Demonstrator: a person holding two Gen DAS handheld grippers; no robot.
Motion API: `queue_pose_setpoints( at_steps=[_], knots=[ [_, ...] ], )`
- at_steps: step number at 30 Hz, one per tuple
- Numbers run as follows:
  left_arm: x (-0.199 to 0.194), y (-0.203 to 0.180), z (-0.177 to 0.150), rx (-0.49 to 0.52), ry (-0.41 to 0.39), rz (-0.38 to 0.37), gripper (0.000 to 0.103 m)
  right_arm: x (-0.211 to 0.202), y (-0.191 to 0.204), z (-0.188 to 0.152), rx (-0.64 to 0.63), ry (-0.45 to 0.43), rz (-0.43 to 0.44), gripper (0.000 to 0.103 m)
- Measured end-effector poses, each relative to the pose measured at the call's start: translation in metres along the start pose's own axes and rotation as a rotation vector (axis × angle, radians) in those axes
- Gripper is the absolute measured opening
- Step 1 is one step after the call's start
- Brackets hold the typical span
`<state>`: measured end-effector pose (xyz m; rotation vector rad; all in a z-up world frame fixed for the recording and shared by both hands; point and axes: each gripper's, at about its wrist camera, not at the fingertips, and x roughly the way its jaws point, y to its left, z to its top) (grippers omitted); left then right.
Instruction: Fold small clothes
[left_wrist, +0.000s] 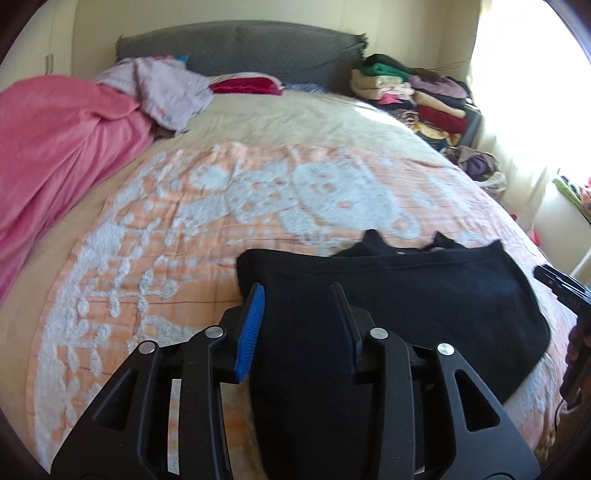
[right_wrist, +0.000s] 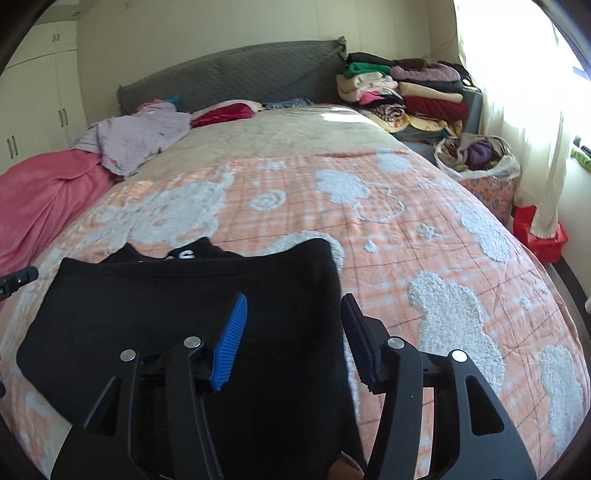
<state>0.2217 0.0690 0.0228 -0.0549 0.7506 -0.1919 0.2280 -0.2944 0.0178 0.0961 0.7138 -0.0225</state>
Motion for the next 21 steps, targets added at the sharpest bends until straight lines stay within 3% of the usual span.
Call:
queue_pose_setpoints(
  at_steps=[10, 21],
  knots=[
    [0.004, -0.03, -0.024, 0.09, 0.072, -0.076, 0.04, -0.011, 0.044, -0.018, -0.064, 0.042, 0.096, 0.06],
    [0.011, -0.056, -0.056, 0.142, 0.171, -0.136, 0.046, -0.007, 0.057, -0.043, -0.058, 0.123, 0.115, 0.065]
  ],
)
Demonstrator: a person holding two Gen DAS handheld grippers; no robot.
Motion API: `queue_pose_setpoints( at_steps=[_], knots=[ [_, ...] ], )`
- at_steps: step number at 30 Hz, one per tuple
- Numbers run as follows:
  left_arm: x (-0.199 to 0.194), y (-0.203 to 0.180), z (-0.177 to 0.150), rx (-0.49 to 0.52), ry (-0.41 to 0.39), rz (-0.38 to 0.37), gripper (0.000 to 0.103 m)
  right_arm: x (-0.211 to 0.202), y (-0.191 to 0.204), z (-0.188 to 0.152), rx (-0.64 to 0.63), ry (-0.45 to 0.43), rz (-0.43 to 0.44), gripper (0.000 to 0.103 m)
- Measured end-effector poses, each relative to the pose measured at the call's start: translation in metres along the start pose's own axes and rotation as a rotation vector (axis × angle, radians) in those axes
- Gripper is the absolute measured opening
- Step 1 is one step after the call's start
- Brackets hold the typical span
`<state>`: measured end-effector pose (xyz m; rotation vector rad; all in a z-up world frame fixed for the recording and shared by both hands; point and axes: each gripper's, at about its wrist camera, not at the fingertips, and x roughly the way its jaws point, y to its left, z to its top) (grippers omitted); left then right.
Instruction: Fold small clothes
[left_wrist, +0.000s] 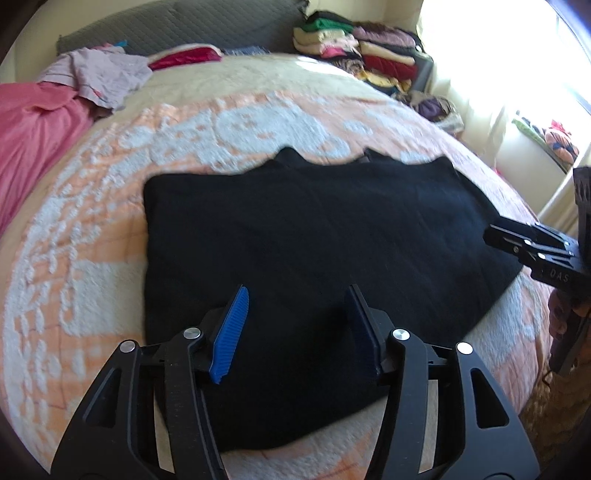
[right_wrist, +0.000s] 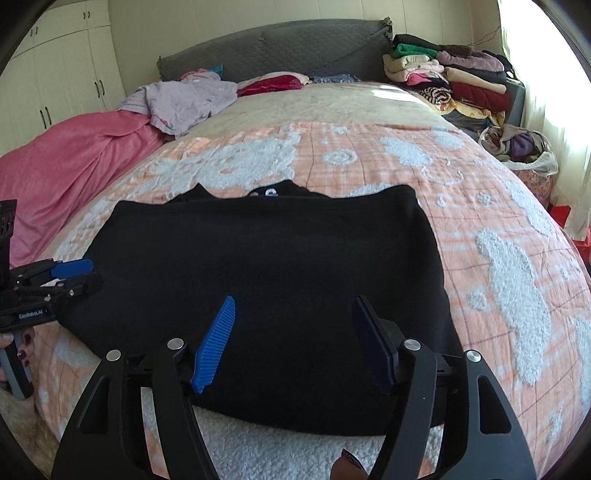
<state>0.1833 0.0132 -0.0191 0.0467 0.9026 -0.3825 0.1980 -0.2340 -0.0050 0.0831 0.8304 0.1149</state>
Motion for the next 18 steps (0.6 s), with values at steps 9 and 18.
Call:
queue_pose_setpoints(
  at_steps=[9, 18],
  knots=[
    [0.005, -0.012, -0.01, 0.04, 0.032, 0.015, 0.046, 0.009, -0.01, -0.016, 0.055, 0.057, 0.008, 0.066],
    [-0.001, -0.019, -0.014, 0.054, 0.042, 0.029, 0.046, 0.001, -0.008, -0.024, 0.049, 0.051, -0.008, 0.069]
  ],
)
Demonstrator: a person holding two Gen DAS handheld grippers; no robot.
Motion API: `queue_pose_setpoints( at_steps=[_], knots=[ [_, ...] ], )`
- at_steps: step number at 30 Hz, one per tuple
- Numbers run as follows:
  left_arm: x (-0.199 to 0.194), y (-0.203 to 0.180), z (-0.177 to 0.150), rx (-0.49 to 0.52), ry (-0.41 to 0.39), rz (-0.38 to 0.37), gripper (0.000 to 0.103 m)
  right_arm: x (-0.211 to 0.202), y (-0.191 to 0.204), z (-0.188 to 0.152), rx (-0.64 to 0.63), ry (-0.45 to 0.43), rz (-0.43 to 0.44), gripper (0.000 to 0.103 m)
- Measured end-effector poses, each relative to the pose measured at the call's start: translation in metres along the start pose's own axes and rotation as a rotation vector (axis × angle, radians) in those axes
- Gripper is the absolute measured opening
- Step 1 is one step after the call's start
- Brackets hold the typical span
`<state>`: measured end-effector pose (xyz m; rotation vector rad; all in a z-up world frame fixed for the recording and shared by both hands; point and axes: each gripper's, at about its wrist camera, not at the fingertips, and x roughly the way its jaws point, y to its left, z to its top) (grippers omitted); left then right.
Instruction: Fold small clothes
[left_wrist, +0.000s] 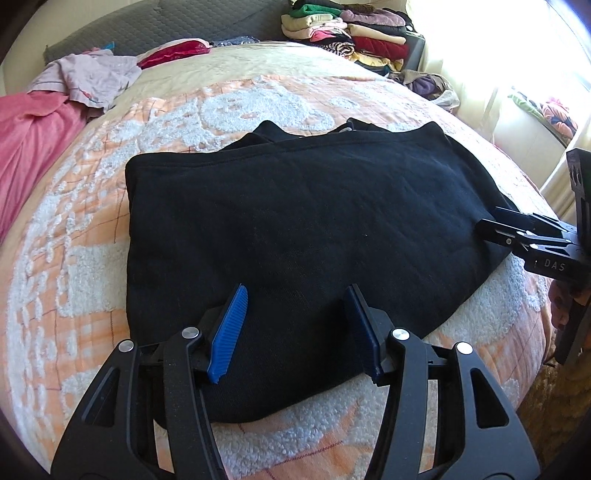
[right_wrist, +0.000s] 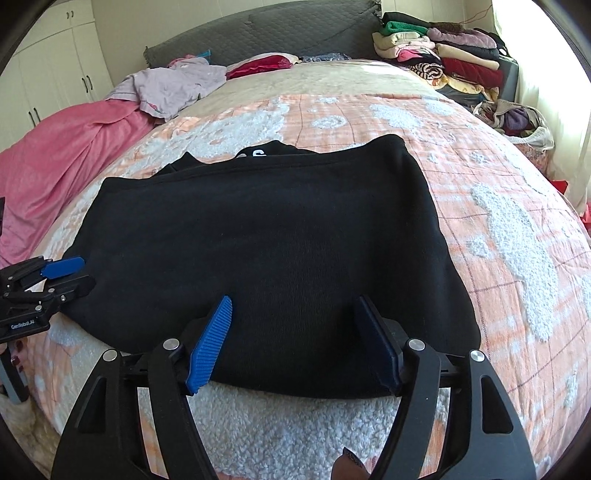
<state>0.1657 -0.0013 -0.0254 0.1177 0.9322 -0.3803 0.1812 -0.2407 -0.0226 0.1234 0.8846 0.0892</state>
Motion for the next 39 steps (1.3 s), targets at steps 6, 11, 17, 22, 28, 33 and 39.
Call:
queue_pose_setpoints(
  at_steps=[6, 11, 17, 22, 28, 33, 39],
  knots=[
    [-0.01, -0.002, 0.001, 0.014, -0.011, -0.011, 0.054, -0.018, 0.011, 0.0, -0.01, -0.043, 0.038, 0.079],
    [-0.016, 0.004, 0.003, 0.001, -0.023, -0.002, 0.062, -0.031, 0.03, 0.001, -0.053, -0.069, 0.071, 0.084],
    [-0.027, 0.016, 0.008, -0.019, -0.058, 0.026, 0.075, -0.042, 0.055, 0.003, -0.12, -0.095, 0.085, 0.091],
    [-0.029, 0.029, 0.011, -0.047, -0.064, 0.059, 0.083, -0.043, 0.076, 0.003, -0.175, -0.098, 0.11, 0.094],
    [-0.031, 0.044, 0.013, -0.076, -0.074, 0.099, 0.089, -0.038, 0.107, 0.0, -0.248, -0.091, 0.136, 0.094],
    [-0.03, 0.056, 0.014, -0.101, -0.073, 0.13, 0.09, -0.03, 0.133, -0.002, -0.313, -0.084, 0.154, 0.094],
    [-0.028, 0.07, 0.016, -0.13, -0.068, 0.157, 0.093, -0.013, 0.166, -0.006, -0.4, -0.058, 0.17, 0.095]
  ],
)
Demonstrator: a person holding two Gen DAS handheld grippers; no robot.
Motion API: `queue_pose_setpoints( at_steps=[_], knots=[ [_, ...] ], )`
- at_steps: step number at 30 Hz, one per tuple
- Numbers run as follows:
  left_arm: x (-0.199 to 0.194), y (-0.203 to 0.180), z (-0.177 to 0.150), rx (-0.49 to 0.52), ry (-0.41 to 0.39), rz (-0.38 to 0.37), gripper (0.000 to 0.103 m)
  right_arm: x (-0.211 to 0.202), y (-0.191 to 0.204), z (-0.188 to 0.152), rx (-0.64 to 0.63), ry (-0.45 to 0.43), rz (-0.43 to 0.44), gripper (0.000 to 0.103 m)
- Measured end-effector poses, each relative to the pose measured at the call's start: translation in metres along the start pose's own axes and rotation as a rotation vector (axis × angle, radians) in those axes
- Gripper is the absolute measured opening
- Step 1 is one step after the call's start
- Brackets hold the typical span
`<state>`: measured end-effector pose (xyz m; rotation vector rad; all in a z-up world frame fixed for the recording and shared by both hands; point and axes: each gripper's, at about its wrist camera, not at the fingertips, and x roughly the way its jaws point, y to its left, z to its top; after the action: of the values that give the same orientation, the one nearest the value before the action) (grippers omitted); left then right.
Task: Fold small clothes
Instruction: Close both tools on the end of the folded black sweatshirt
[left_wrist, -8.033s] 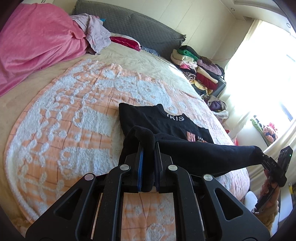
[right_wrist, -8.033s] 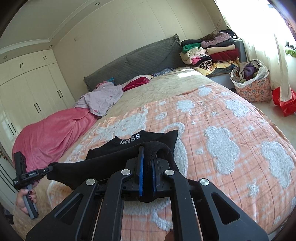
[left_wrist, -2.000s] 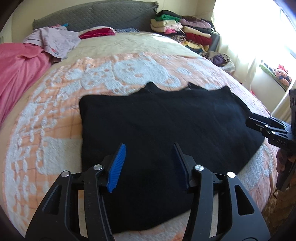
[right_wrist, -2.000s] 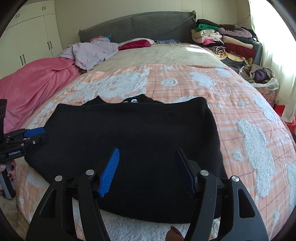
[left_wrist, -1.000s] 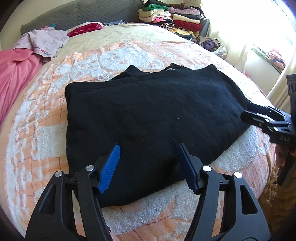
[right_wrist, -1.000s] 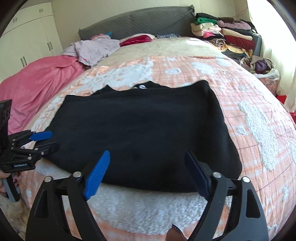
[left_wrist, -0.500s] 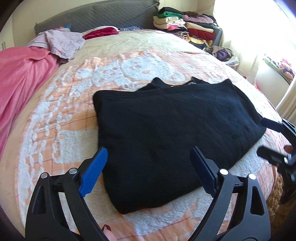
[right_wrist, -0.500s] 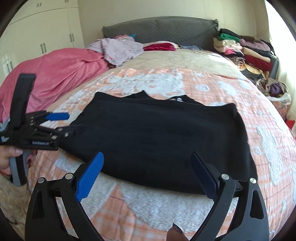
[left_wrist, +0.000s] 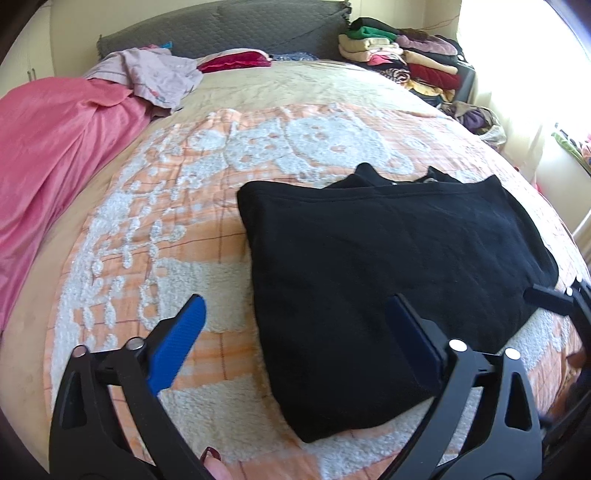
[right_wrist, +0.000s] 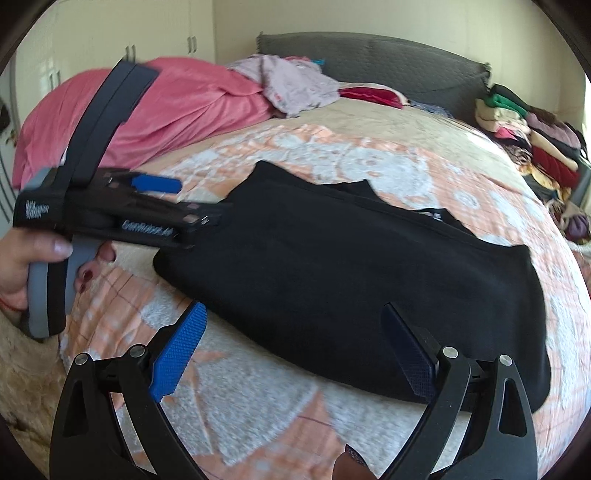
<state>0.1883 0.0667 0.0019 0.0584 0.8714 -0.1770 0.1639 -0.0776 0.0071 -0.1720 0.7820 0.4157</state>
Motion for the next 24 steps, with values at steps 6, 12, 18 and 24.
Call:
queue_pose_setpoints(
  at_steps=[6, 12, 18, 24],
  knots=[
    [0.007, 0.014, 0.002, -0.035, 0.015, 0.021, 0.093, 0.026, 0.024, 0.003, -0.103, 0.039, -0.015, 0.095],
    [0.013, 0.027, 0.005, -0.071, 0.024, 0.034, 0.093, 0.052, 0.041, 0.005, -0.189, 0.068, -0.04, 0.095],
    [0.02, 0.036, 0.008, -0.089, 0.035, 0.067, 0.093, 0.076, 0.054, 0.004, -0.297, 0.078, -0.127, 0.096],
    [0.025, 0.037, 0.011, -0.097, 0.047, 0.072, 0.093, 0.094, 0.061, 0.014, -0.348, 0.053, -0.176, 0.096]
  ],
)
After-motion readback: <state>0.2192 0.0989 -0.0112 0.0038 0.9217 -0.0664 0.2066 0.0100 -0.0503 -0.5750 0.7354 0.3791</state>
